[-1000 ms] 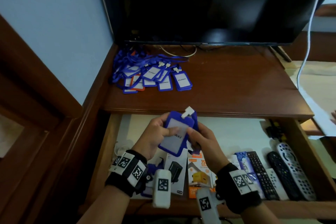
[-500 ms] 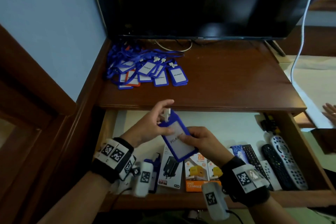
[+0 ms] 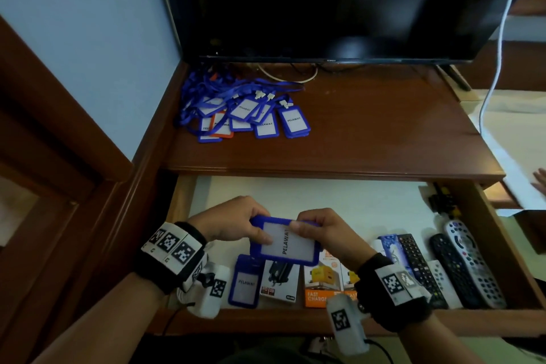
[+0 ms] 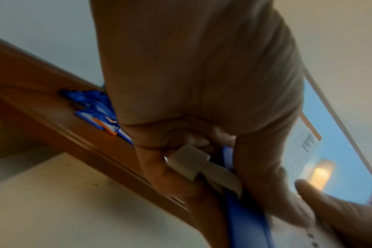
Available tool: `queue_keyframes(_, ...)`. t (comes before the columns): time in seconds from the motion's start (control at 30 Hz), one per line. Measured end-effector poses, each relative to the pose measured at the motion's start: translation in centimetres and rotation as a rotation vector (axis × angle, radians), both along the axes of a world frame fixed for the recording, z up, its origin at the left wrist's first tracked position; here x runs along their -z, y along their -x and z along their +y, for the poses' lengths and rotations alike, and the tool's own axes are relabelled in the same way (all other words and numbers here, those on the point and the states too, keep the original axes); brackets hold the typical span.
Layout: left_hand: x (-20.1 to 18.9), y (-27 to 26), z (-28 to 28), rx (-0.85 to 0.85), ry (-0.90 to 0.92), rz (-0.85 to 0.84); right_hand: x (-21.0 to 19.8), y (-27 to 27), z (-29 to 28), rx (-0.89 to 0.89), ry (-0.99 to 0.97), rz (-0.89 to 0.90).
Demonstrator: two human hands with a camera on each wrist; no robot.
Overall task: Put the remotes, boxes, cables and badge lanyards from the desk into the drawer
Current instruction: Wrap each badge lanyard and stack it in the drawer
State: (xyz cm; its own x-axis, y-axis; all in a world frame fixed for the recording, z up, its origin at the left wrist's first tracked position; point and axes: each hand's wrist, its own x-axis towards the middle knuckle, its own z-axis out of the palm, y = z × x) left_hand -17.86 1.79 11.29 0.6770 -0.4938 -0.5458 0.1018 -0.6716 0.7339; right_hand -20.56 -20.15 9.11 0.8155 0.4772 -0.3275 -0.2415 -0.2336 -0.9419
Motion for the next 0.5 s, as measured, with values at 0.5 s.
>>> queue_keyframes(0.5,0.9,0.1,-0.5,-0.919,0.372,-0.324,3.6,1.0,-0.5,0.332,-0.046,0.045)
